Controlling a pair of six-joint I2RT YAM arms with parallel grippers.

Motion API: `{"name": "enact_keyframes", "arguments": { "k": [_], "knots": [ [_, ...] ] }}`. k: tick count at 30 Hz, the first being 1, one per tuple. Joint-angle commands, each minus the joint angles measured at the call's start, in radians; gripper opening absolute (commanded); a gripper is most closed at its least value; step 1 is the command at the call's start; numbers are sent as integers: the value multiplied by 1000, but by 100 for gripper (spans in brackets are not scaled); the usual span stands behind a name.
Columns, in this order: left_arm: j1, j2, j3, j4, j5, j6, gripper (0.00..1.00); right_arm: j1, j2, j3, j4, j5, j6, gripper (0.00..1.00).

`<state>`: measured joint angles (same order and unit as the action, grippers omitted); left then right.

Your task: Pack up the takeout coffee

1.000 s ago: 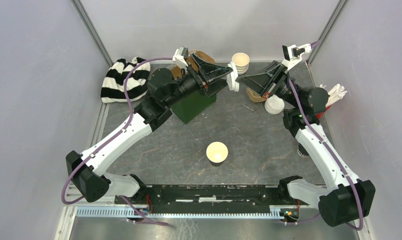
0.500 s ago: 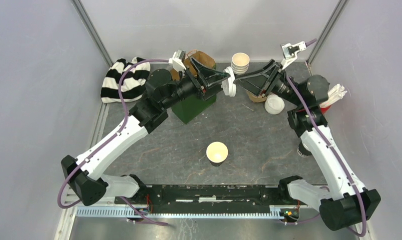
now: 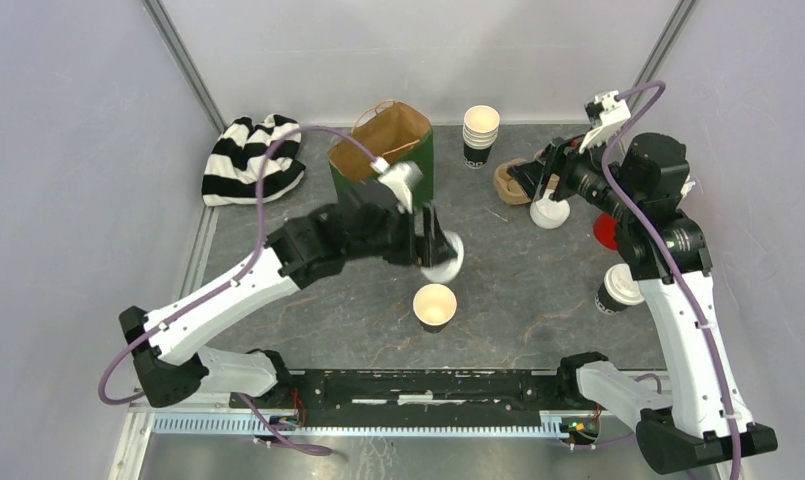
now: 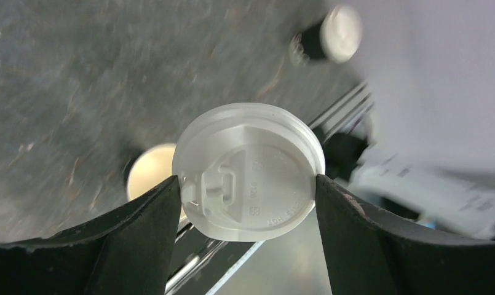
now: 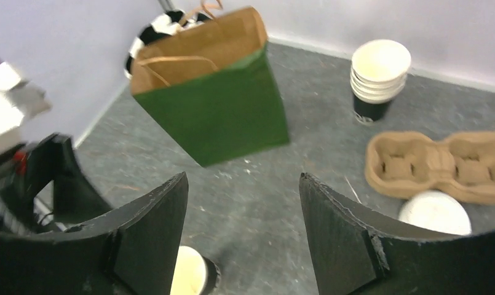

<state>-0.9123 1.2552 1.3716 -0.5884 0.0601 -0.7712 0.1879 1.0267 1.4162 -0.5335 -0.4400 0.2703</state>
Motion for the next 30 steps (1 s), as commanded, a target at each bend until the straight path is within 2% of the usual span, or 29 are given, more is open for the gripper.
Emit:
{"name": "enact_keyframes", "arguments": {
  "k": [1, 6, 10, 18, 30],
  "knots": [
    [-159, 64, 35, -263, -206, 235, 72, -1, -44, -50, -117, 130, -117, 73],
    [-276, 179, 79, -340, -378, 275, 72, -2, -65, -94, -154, 161, -115, 74],
    [-313, 272, 135, -351, -419, 293, 71, -2, -81, -100, -152, 160, -113, 77],
    [-324, 368, 183, -352, -446, 346, 71, -1, -83, -92, -153, 164, -122, 79],
    [-324, 408, 170, -362, -406, 313, 74, -1, -88, -115, -138, 145, -117, 81]
  ]
}}
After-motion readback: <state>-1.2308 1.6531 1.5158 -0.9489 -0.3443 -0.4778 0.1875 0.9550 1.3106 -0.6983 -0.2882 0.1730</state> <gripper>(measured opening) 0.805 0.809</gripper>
